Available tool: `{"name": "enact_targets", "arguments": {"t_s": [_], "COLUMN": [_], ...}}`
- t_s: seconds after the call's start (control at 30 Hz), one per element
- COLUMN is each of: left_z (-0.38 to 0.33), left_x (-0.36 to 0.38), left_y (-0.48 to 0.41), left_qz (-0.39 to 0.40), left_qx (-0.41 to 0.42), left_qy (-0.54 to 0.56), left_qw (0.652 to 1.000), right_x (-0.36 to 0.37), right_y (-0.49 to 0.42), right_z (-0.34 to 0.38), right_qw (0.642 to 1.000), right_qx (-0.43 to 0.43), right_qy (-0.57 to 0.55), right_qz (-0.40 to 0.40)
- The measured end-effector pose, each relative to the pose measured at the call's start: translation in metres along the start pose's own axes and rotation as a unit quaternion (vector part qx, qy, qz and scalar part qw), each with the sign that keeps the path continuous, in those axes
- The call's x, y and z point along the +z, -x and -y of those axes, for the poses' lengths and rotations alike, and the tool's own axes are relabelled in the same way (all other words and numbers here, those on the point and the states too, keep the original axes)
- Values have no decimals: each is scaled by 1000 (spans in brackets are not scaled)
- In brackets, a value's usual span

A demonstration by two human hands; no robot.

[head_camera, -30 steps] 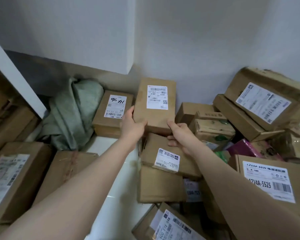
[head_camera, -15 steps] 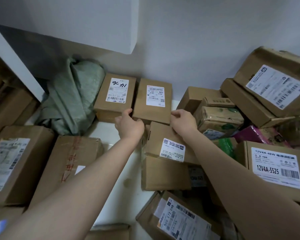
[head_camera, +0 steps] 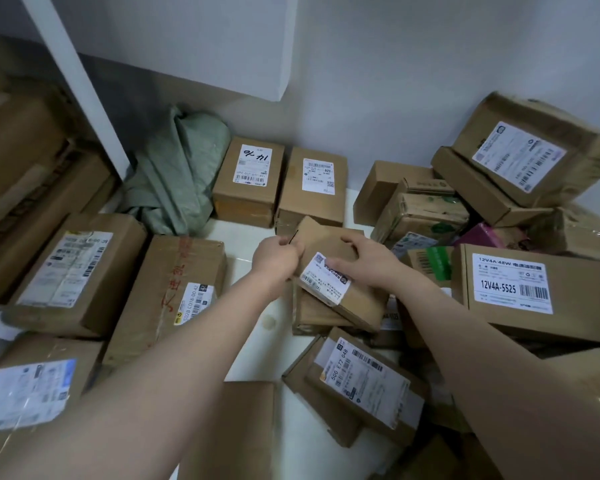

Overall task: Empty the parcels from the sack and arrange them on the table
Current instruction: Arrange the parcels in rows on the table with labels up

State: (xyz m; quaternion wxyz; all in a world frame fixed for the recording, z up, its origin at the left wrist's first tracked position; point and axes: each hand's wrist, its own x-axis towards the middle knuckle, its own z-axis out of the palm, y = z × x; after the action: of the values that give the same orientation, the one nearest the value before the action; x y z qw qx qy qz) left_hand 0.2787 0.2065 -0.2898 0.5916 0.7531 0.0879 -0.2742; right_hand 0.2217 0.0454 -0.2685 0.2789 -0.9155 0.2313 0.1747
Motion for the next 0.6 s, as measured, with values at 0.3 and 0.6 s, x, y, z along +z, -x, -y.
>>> {"name": "enact_targets", "arguments": {"t_s": [0.3,0.6], "left_z": [10,75], "left_x": [-68,-109], "left_y": [-8,-11], "left_qz": [-210,-108], "left_qx": [35,-59], "left_qy": [-130,-377], "left_qw": [968,918], "right_x": [34,121], "right_y": [25,6], "right_z": [59,94], "right_qw": [972,967], "right_qx": [53,118], "right_qy": [-216,-225], "right_qz": [76,4]}}
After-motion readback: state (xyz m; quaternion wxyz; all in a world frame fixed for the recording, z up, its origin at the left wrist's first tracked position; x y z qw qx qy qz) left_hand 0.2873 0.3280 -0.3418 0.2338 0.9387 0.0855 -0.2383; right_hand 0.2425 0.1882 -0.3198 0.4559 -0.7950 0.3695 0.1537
